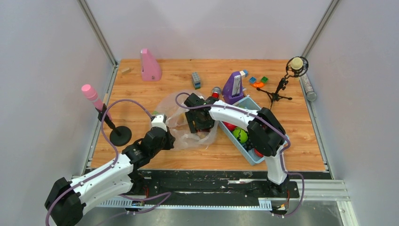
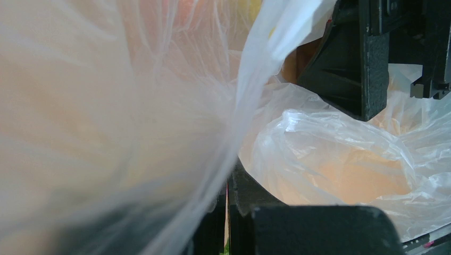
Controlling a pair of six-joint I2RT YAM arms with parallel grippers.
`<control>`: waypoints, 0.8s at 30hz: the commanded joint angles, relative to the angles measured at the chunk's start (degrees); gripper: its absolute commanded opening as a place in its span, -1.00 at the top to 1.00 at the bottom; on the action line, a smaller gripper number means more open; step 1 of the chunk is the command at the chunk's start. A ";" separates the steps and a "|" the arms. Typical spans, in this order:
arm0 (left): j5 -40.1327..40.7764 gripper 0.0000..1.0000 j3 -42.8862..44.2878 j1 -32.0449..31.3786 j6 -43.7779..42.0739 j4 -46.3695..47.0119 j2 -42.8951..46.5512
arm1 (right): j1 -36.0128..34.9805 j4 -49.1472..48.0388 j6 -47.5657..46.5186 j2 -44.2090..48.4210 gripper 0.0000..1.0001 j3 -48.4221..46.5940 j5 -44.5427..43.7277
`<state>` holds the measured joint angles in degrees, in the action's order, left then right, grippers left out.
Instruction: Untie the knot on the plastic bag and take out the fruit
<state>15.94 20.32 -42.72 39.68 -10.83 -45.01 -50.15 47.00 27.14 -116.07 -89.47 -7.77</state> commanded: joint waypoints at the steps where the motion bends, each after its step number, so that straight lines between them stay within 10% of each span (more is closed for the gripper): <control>1: 0.64 1.00 -0.49 -0.17 0.31 1.41 1.16 | 0.05 0.76 1.33 -0.73 -0.50 2.11 2.73; 7: 0.75 1.00 -0.71 -0.17 0.58 1.40 1.61 | -0.26 -1.11 0.90 1.83 -0.04 3.75 2.89; 24: 0.76 1.00 -0.80 -0.17 1.04 0.54 2.55 | -5.31 -3.36 -1.47 17.32 0.08 -1.32 0.54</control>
<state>15.97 19.86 -42.72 39.97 -10.92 -43.53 -54.46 45.36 26.44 -103.24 -88.38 -6.07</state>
